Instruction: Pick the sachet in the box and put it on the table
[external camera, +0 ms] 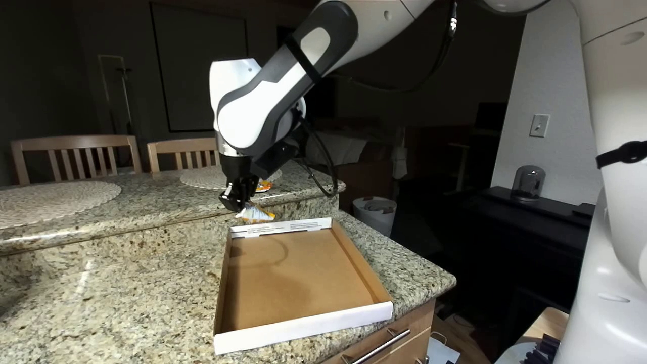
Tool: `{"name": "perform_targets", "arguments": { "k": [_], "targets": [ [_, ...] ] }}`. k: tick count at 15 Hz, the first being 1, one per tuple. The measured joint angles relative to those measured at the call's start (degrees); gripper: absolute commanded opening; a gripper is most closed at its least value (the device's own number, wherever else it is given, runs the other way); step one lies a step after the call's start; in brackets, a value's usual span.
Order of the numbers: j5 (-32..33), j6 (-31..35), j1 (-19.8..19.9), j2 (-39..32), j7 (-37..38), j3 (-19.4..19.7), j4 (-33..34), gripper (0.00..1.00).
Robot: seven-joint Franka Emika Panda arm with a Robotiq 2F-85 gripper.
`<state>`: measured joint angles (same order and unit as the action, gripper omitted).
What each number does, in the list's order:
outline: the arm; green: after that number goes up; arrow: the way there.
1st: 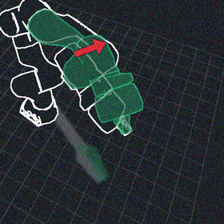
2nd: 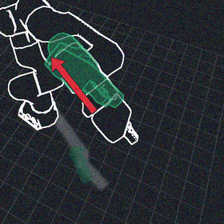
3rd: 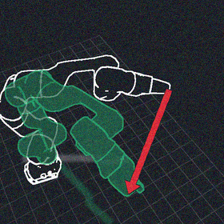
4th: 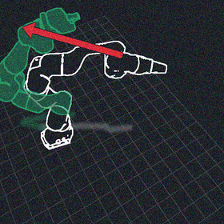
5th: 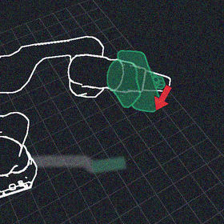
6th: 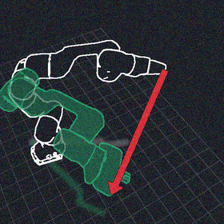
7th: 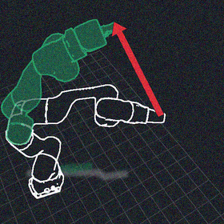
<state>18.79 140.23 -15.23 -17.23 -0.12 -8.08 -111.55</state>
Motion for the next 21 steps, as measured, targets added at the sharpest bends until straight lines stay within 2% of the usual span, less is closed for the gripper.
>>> {"name": "perform_targets", "arguments": {
  "k": [4, 9, 10, 12, 16, 19, 21],
  "targets": [
    [-1.3, 0.1, 0.2, -0.4, 3.9, 1.2, 7.7, 0.05],
    [-7.4, -0.6, 1.9, -2.5, 7.6, 3.5, 21.0, 0.05],
    [-8.5, -1.0, 2.5, -3.2, 8.6, 4.0, 23.5, 0.30],
    [-9.7, -2.0, 3.3, -5.3, 11.4, 5.4, 28.3, 0.37],
    [-13.4, -2.7, 5.4, -9.0, 14.9, 7.2, 35.2, 0.62],
    [-15.8, 1.4, 6.1, -8.6, 14.9, 6.8, 34.9, 0.81],
    [-16.6, 4.8, 6.1, -7.1, 12.7, 5.1, 31.2, 0.94]
  ]
}}
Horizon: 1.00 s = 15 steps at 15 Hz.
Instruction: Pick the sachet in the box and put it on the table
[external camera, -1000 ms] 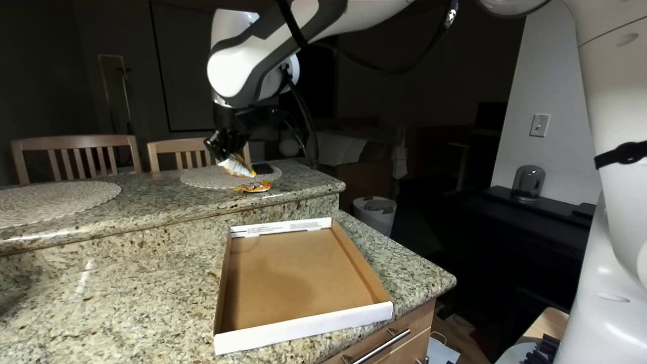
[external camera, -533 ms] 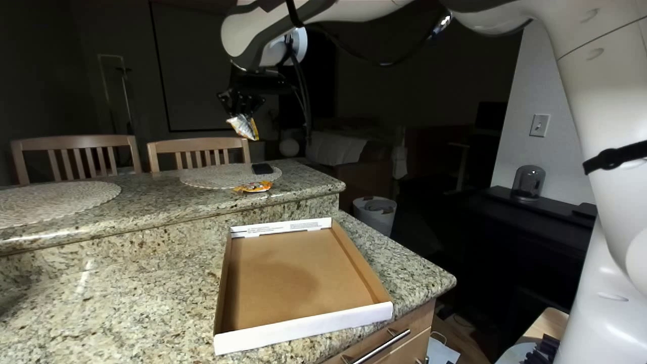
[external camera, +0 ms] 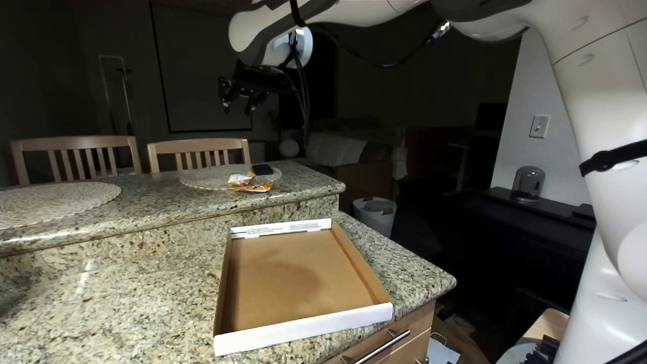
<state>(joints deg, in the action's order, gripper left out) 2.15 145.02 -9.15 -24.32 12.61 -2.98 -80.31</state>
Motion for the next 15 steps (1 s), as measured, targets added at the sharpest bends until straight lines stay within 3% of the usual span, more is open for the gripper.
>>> {"name": "perform_targets", "arguments": {
  "k": [2, 6, 11, 15],
  "targets": [
    [-1.6, 0.0, -0.1, 2.1, -3.8, -2.7, -5.7, 1.00],
    [-2.6, -1.5, -0.7, 4.7, -6.7, -6.4, -18.4, 1.00],
    [-1.3, -2.6, -4.1, 8.1, -6.3, -6.8, -34.9, 1.00],
    [1.9, 0.7, -7.8, 12.7, -0.2, -7.0, -47.9, 1.00]
  ]
}}
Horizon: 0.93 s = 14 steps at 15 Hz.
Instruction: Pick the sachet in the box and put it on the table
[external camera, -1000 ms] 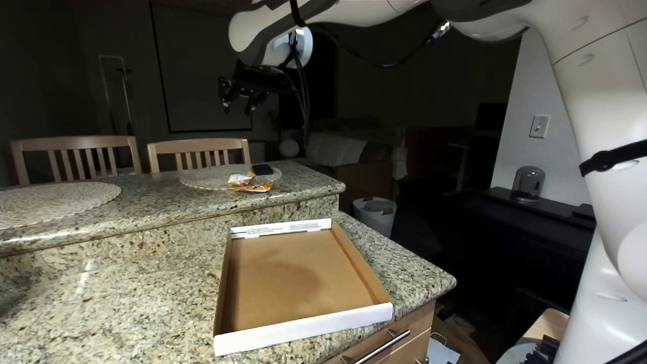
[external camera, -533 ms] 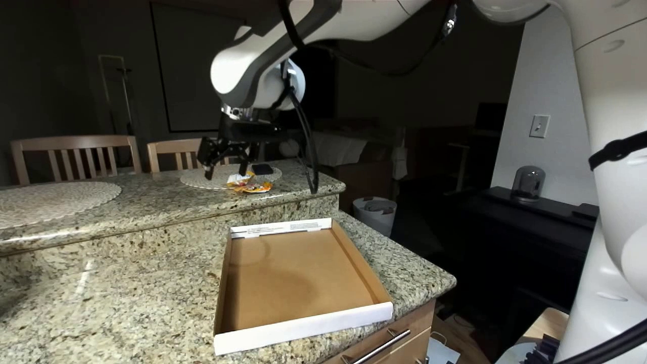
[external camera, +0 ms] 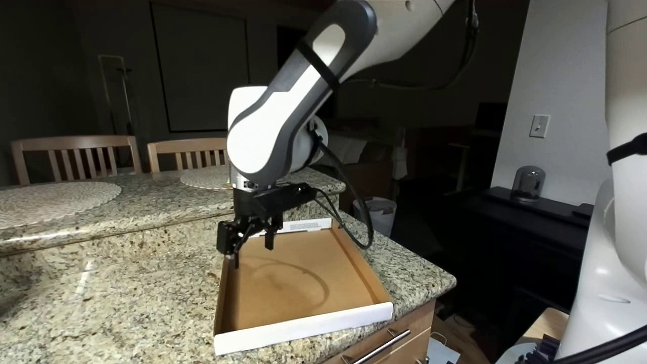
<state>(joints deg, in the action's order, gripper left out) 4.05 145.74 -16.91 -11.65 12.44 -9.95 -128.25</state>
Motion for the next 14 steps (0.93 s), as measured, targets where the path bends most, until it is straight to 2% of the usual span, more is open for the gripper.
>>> {"name": "perform_targets", "arguments": {
  "k": [3, 6, 8, 11, 14],
  "targets": [
    [1.6, 0.3, -2.3, 6.6, 7.5, -1.1, -9.4, 1.00],
    [1.2, -1.3, -3.2, 15.6, 15.2, -4.4, -15.9, 1.00],
    [-1.2, -7.6, -3.4, 22.0, 18.1, -6.9, -16.2, 1.00],
    [-2.9, -18.9, -3.4, 30.1, 23.5, -10.0, -12.6, 1.00],
    [-3.4, -26.5, -3.4, 33.7, 27.1, -11.5, -8.3, 1.00]
  ]
}}
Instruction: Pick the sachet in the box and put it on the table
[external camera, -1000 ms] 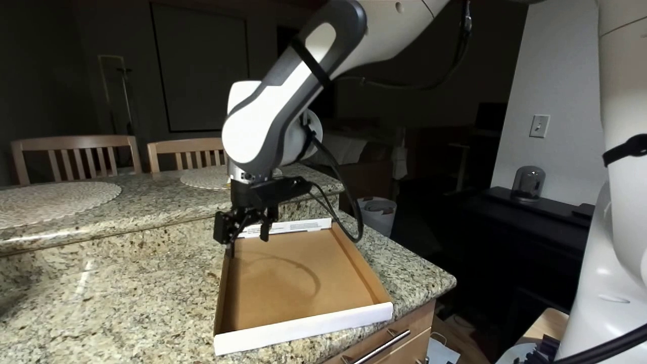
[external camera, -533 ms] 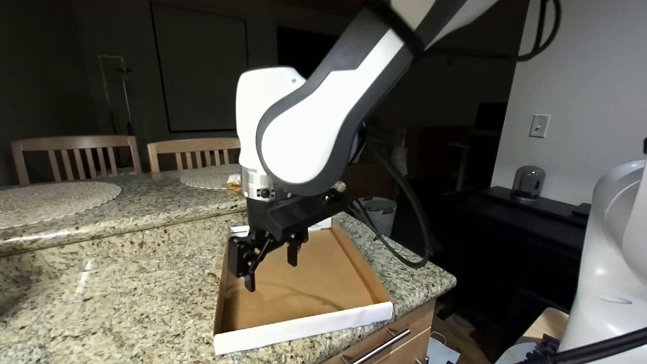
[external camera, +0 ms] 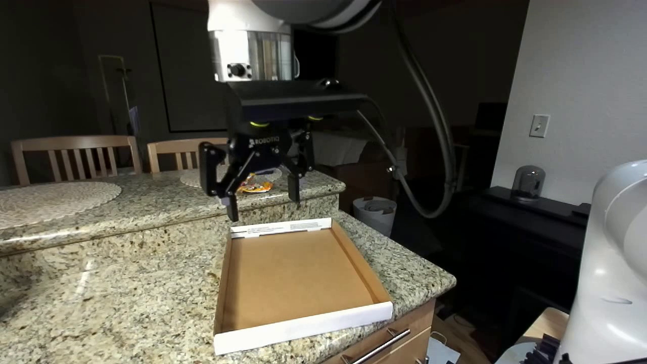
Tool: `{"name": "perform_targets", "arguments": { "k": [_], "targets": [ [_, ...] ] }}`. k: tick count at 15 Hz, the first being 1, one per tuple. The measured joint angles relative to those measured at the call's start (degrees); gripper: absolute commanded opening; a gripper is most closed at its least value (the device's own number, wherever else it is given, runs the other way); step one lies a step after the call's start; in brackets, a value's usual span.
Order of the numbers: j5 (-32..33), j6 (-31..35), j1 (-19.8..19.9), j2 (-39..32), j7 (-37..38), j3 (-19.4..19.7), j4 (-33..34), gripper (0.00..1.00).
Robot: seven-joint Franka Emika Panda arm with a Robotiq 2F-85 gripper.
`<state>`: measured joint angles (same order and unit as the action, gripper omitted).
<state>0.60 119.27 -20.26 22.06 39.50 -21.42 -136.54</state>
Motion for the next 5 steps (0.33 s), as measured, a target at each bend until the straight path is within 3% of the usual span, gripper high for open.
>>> {"name": "perform_targets", "arguments": {
  "k": [5],
  "targets": [
    [0.0, -0.2, 0.7, -0.5, 0.2, -0.1, 0.0, 1.00]
  ]
}}
